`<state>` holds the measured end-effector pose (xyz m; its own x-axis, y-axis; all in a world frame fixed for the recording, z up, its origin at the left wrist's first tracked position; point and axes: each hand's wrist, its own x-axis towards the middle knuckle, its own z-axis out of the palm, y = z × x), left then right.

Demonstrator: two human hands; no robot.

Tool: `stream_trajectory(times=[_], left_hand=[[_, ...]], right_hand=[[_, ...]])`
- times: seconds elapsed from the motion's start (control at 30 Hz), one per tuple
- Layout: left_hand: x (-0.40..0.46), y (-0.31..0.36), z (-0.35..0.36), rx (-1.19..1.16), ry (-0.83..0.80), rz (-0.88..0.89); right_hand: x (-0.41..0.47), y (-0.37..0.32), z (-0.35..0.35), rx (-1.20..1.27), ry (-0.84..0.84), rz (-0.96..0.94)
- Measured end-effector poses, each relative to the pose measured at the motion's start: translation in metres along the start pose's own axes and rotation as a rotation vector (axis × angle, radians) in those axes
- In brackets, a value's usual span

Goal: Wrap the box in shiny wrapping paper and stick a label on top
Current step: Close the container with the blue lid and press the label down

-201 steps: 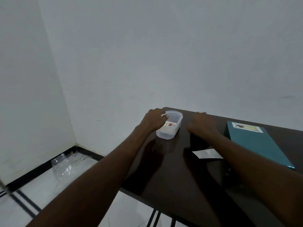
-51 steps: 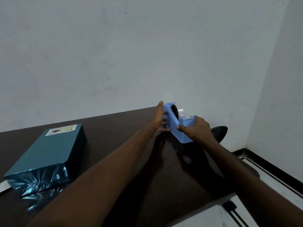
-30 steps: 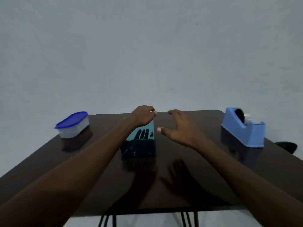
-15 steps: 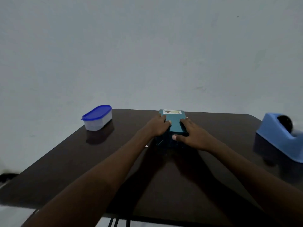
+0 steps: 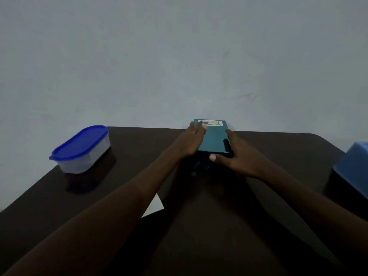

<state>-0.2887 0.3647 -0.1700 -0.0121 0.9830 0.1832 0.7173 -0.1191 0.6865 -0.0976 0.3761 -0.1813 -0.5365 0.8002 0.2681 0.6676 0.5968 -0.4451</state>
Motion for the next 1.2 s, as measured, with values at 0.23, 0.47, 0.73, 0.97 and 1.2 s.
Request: stream_trajectory(times=[0.23,0.47,0.73,0.97,1.2], left_hand=[[-0.038,-0.011,-0.081,0.315,-0.053,-0.016],[-0.162,-0.033,-0.079,0.502,-0.398,-0.197],[-0.177,-0.015,-0.091,-0.086,0.109,-0.373],[-0.15,0.044,-0.162,-0.354,0.408,-0.44],[-0.142,0.12,-0.224,-0.77,0.258,-0.359]], right_hand=[[0.001,-0.06,-0.03,-0.175,0.167,-0.046],[-0.038,-0.144,0.014,-0.14,-0.473,0.057],[-0.036,-0.182,0.03,0.218,-0.38,0.39],[0.003,-0.258,-0.043,0.94,-0.138,0.714],[0.019,-0.284,-0.122,1.053,0.142,0.758]])
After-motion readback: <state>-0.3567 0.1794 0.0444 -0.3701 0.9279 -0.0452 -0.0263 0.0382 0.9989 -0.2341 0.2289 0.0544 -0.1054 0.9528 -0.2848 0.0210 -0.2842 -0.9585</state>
